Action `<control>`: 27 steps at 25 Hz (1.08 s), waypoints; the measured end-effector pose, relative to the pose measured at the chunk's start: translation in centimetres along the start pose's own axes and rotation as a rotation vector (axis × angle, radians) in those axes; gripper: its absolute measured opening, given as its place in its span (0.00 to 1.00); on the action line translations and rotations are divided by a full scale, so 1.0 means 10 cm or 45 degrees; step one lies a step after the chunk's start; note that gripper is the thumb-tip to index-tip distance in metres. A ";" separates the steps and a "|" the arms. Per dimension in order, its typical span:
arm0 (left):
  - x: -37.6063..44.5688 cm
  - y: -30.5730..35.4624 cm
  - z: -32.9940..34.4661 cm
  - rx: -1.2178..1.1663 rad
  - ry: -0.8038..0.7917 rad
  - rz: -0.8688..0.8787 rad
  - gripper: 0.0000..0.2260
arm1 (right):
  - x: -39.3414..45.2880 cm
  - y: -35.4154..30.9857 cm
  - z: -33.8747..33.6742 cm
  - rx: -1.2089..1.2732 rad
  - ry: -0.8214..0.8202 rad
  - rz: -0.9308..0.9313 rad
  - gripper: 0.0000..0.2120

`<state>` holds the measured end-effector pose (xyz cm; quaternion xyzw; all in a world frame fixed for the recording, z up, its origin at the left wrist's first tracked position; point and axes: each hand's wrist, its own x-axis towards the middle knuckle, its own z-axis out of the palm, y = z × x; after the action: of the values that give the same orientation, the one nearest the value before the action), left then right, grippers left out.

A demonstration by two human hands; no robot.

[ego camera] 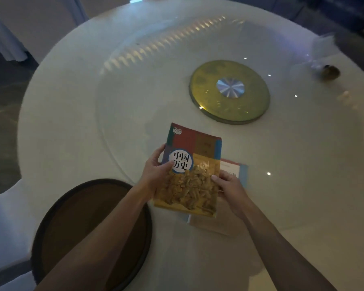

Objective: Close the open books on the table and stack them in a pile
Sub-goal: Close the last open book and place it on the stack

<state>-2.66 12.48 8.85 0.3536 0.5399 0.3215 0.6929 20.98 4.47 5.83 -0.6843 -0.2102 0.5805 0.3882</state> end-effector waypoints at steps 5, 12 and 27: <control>0.00 -0.52 0.69 0.249 0.119 -0.127 0.15 | -0.09 0.35 -0.56 -0.332 0.311 -0.042 0.10; 0.00 -0.99 0.94 0.668 0.067 0.000 0.20 | -0.07 0.74 -0.80 -0.629 0.436 -0.025 0.11; 0.16 -1.11 1.01 0.889 0.143 -0.056 0.16 | 0.10 0.86 -0.74 -0.775 0.594 0.040 0.13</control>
<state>8.19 6.32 0.42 0.5392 0.6621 0.1214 0.5061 26.94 -2.16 -1.31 -0.8851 -0.2683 0.3262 0.1958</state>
